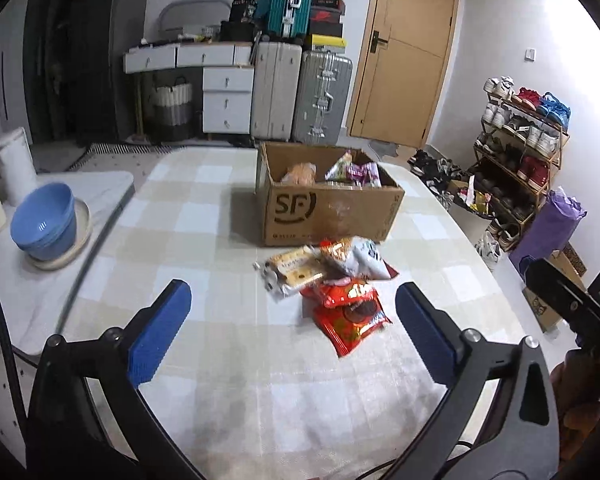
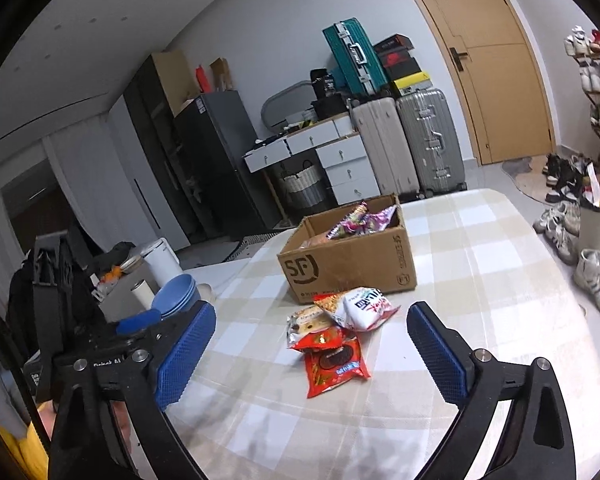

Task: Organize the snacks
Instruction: 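Withdraw both grippers from the box back over the remaining snacks, then move both open grippers toward the remaining snack packs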

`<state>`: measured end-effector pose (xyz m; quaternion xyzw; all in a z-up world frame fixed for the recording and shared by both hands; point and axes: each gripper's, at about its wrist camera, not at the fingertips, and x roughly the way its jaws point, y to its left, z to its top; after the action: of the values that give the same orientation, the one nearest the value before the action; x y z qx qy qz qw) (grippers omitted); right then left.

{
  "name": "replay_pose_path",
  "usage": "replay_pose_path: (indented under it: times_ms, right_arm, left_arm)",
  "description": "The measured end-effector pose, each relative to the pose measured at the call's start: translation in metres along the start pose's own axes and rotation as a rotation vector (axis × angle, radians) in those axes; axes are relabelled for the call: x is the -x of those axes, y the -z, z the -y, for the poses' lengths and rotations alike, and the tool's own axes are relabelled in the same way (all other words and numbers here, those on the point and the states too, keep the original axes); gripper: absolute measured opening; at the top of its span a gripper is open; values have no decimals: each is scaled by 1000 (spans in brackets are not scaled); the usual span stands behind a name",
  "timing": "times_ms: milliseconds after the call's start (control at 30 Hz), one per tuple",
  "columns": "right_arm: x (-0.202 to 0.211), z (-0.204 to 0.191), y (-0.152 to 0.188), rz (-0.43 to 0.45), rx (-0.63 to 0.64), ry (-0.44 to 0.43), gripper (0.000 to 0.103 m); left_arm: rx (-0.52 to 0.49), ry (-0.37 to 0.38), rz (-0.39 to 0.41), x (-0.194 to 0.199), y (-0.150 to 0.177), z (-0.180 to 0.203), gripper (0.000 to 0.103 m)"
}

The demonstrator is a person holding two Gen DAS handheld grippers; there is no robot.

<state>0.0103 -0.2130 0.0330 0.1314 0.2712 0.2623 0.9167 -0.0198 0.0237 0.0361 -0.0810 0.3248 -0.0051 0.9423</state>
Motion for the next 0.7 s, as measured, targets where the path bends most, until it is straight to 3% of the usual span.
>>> replay_pose_path:
  times_ms: [700]
  right_arm:
    - [-46,14,8,-113,-22,29,98]
  left_arm:
    - [51,7,-119,-67,24,-10,102]
